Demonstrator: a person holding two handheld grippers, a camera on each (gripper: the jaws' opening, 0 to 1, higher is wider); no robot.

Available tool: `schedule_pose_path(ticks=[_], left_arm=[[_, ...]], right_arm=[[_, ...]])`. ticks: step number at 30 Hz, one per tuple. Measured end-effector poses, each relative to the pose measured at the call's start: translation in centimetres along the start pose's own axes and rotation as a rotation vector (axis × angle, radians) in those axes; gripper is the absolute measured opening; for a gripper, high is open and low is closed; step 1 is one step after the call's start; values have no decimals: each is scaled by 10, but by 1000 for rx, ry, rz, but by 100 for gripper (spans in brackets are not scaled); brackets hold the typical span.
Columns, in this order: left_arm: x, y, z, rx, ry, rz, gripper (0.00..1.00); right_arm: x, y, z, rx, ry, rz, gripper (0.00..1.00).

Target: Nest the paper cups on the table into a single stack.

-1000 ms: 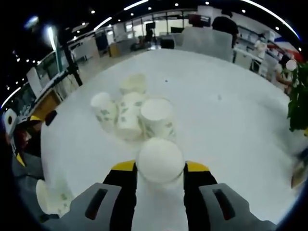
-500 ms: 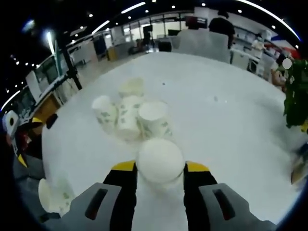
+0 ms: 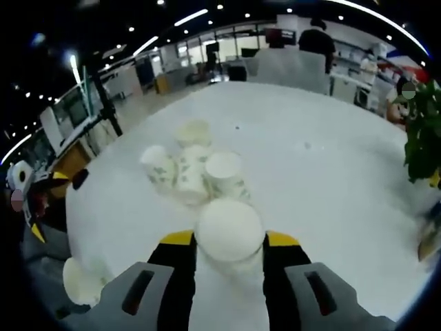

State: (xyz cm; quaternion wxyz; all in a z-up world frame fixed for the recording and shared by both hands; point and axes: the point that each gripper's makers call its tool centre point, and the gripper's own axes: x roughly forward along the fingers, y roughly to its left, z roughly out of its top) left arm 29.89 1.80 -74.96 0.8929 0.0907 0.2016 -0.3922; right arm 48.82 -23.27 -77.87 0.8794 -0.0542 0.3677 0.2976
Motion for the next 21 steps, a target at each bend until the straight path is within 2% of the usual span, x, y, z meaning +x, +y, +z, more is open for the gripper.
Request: schedule_pose_path(ticks=[8, 21], left_arm=[[1, 0, 2, 3, 0, -2, 96], [2, -3, 5, 7, -2, -7, 95]], right_arm=[[-9, 9, 7, 3, -24, 25, 34], [-24, 37, 16, -29, -68, 85, 34]])
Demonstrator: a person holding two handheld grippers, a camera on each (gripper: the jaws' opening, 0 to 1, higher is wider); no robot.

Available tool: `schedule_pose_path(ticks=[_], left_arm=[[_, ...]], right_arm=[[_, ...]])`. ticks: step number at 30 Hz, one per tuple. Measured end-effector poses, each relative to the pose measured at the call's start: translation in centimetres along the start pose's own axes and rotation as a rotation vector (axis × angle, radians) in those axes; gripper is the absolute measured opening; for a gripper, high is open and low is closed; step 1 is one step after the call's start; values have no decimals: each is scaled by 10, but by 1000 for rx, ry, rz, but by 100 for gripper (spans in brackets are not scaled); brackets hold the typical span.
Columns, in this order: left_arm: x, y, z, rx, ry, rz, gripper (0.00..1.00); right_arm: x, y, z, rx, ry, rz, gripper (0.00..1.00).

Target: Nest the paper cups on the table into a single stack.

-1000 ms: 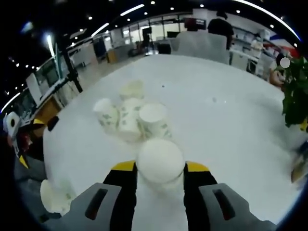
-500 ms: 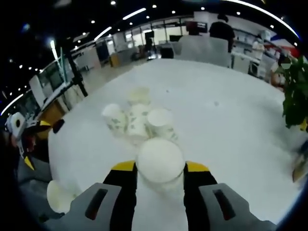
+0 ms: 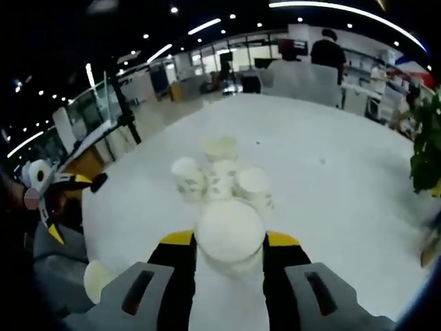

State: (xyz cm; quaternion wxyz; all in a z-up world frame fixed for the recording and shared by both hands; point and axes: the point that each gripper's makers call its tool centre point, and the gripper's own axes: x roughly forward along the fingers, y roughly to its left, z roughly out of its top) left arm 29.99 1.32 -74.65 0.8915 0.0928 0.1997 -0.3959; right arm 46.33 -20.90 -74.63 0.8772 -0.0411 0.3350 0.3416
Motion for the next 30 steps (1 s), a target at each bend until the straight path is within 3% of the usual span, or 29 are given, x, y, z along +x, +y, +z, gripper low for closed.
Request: schedule_pose_path(ticks=[17, 25, 30], left_arm=[[4, -2, 2, 4, 1, -13, 95], [4, -2, 4, 7, -1, -14, 95], [4, -3, 4, 6, -1, -14, 95]], right_arm=[[-17, 30, 10, 27, -43, 62, 34], [-27, 59, 19, -34, -61, 118, 34], [-34, 72, 25, -6, -90, 143, 34]])
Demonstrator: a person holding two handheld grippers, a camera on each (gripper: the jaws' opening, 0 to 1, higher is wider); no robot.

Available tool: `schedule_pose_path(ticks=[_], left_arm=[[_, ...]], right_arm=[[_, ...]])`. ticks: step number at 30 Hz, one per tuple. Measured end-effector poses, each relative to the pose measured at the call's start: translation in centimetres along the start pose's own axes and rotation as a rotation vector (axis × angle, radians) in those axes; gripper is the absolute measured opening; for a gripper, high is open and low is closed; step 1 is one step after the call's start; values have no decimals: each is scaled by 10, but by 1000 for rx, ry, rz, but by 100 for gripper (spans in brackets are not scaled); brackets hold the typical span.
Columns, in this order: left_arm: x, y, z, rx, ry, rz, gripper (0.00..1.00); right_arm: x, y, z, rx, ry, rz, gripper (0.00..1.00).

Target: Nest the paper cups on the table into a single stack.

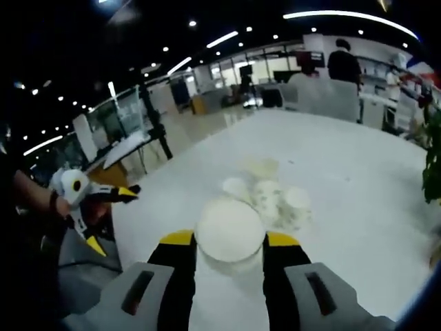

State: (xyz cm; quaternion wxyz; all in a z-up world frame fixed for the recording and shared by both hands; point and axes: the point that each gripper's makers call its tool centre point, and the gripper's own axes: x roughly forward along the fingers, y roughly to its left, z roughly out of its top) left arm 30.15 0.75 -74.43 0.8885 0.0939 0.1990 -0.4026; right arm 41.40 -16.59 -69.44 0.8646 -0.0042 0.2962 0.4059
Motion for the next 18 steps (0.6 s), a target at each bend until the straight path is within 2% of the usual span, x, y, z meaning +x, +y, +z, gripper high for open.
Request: schedule_pose_path(ticks=[5, 18], left_arm=[[0, -2, 0, 3, 2, -5, 95], [1, -3, 4, 8, -7, -10, 95]], right_arm=[[-3, 11, -1, -13, 3, 21, 34], [-16, 19, 2, 14, -28, 23, 34]])
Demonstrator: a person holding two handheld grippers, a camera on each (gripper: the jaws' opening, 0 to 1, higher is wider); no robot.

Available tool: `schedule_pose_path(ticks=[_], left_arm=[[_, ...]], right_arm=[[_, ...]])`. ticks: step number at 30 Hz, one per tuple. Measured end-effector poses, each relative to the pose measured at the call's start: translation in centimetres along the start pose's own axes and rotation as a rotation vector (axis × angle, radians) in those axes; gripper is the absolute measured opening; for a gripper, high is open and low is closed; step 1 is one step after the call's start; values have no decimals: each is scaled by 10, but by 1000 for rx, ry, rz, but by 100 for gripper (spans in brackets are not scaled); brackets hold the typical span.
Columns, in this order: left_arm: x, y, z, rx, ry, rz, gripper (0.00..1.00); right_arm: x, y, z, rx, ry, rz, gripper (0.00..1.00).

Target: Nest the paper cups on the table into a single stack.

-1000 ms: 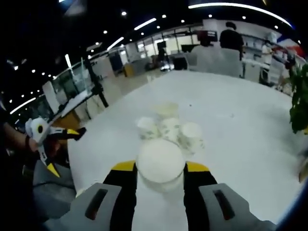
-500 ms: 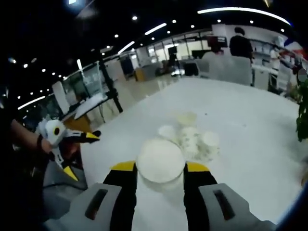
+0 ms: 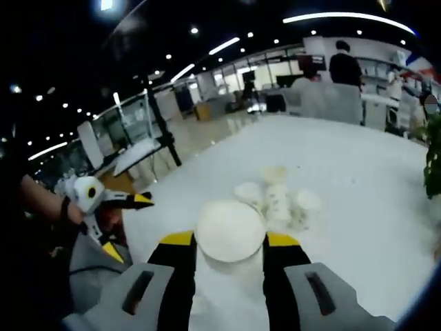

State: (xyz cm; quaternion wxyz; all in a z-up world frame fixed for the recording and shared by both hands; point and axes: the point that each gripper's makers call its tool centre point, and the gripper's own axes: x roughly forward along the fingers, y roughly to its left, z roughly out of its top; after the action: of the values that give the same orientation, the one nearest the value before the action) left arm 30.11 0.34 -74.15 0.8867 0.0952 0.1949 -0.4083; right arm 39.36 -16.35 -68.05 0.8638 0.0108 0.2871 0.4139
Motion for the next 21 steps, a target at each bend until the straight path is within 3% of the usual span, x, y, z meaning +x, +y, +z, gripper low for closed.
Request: schedule_pose_path(ticks=[21], left_arm=[[-2, -1, 9, 12, -19, -2, 95]], right_arm=[[-20, 16, 1, 27, -38, -1, 34]])
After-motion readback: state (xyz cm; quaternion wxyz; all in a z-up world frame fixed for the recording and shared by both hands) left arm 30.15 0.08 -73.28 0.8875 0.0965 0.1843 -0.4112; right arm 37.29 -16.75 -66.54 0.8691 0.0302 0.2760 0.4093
